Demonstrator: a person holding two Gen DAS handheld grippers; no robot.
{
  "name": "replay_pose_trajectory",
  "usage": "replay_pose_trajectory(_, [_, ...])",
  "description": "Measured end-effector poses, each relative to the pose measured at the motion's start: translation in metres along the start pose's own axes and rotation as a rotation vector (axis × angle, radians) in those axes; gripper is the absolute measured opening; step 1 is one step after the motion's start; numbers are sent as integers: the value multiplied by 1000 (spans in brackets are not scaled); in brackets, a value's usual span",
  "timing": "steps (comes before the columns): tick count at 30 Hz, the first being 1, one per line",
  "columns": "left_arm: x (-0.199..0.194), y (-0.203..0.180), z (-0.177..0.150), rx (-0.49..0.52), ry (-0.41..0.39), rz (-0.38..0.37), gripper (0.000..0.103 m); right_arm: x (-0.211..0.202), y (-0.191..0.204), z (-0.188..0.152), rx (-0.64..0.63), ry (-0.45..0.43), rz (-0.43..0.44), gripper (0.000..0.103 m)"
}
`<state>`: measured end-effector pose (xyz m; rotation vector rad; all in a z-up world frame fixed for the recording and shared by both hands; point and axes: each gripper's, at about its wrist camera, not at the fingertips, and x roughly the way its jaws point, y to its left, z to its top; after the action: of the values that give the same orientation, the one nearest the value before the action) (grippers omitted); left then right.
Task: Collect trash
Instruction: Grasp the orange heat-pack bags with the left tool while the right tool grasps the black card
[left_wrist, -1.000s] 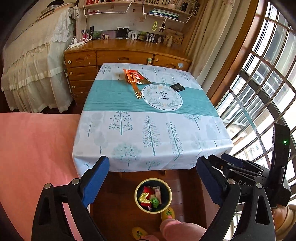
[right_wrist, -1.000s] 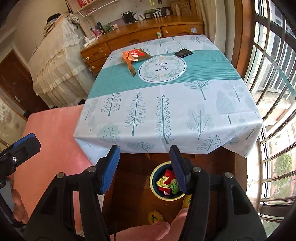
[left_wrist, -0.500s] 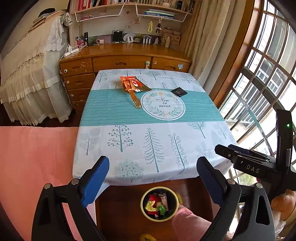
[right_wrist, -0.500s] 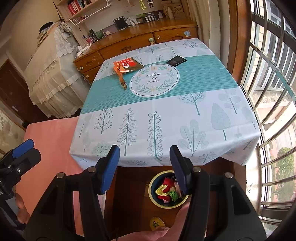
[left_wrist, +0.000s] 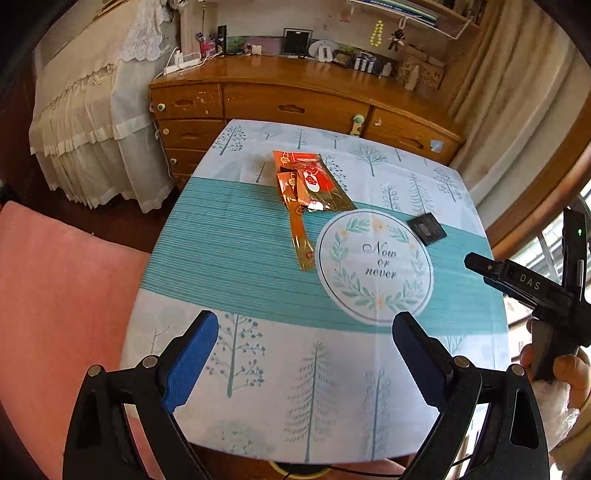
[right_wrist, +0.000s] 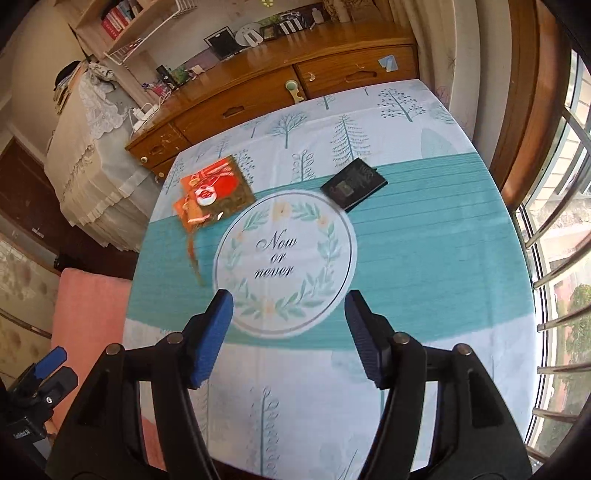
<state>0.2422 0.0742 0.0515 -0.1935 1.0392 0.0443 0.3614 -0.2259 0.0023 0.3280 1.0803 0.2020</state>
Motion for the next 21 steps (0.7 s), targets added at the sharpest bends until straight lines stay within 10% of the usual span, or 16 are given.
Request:
replay_pose_trajectory(7, [64, -12, 48, -84, 42, 62, 97, 103, -56, 86, 76, 101, -50, 69])
replay_pose_trajectory(21, [109, -3, 67, -151, 90, 116, 97, 187, -53, 127, 98, 154, -122, 78])
